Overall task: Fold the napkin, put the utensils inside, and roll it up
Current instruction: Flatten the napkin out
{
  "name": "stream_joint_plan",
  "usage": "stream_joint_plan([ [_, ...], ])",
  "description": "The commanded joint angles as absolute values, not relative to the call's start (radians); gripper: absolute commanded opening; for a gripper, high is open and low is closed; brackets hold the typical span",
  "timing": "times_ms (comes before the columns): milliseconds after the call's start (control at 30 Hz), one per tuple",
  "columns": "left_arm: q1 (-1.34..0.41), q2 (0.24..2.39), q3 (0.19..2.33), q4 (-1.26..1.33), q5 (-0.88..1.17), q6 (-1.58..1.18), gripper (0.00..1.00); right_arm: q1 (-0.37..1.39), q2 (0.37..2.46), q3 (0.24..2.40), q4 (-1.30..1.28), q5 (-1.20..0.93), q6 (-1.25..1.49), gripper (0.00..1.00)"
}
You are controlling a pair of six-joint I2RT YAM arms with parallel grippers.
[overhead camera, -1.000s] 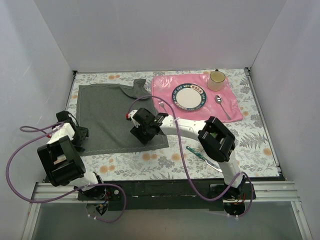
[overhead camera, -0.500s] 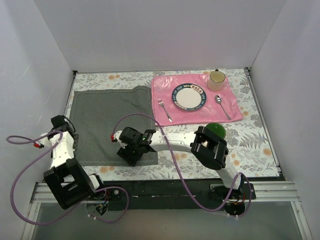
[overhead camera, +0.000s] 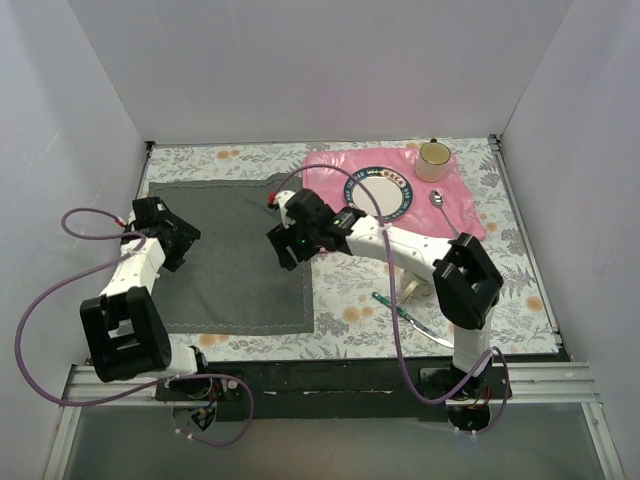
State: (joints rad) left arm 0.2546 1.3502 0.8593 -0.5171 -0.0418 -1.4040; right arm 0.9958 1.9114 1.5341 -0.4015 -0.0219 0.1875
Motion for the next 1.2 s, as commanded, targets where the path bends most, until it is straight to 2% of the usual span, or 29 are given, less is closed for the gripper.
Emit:
stream_joint_plan([
  [0,0.222,1.414,0.926,-0.316,0.182,-1.359,0.69,0.873,1.845,1.456,-0.396,-0.034,0.241,0.75],
  [100,0.183,1.514,0.972,-0.226,0.222,-1.397,0.68,0.804,1.835,1.425,-0.373,-0.087,0.262,0.69],
  [267,0.1,1.742,1.107,-0.129,0.203,-1.454,0.66,0.718,1.804,1.424,-0.405,-0.12,0.264,0.66],
  [600,0.103,2.045,1.385,-0.216,0.124,-1.48,0.64,0.692,1.752,1.341,-0.384,-0.133,0.249,0.65],
  [900,0.166,2.164,1.48,-0.305,0.104,-1.476,0.67,0.69,1.784,1.335,-0.373,-0.167,0.23,0.66],
  [1167,0.15,2.083,1.522,-0.373,0.11,-1.364,0.72,0.69,1.876,1.424,-0.383,-0.204,0.227,0.67],
])
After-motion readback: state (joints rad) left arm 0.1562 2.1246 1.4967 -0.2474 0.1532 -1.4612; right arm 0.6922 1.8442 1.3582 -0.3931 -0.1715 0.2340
